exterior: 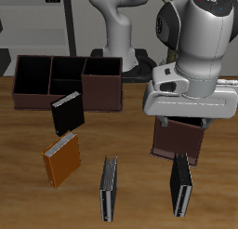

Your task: Place the left striped book into the back desk caddy's left compartment

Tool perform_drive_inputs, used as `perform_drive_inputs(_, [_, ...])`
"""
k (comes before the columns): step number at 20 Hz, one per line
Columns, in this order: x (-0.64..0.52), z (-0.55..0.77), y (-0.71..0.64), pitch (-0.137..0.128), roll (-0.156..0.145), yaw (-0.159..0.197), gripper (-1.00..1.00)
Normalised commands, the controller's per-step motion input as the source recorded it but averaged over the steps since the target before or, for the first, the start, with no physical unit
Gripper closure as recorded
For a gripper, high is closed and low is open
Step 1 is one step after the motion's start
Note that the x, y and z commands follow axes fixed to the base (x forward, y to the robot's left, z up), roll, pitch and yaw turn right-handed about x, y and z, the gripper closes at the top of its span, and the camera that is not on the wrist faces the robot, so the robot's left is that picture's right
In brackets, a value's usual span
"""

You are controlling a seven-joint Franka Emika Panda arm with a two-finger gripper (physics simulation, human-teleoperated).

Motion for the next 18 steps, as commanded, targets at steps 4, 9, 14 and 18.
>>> perform_drive_inputs(4, [0.17, -0.28, 0.12, -0.039, 0.033, 0.036, -1.0])
perform_drive_inputs(9, [0.18, -0.52, 0.05, 0.048, 0.025, 0.017, -1.0])
perform_drive_inputs(14, [0.03, -0.15, 0.05, 0.0, 0.01, -0.001, -1.0])
perform_drive_inputs(18, [0.04, -0.36, -0.01, 0.011, 0.009, -0.007, -1.0])
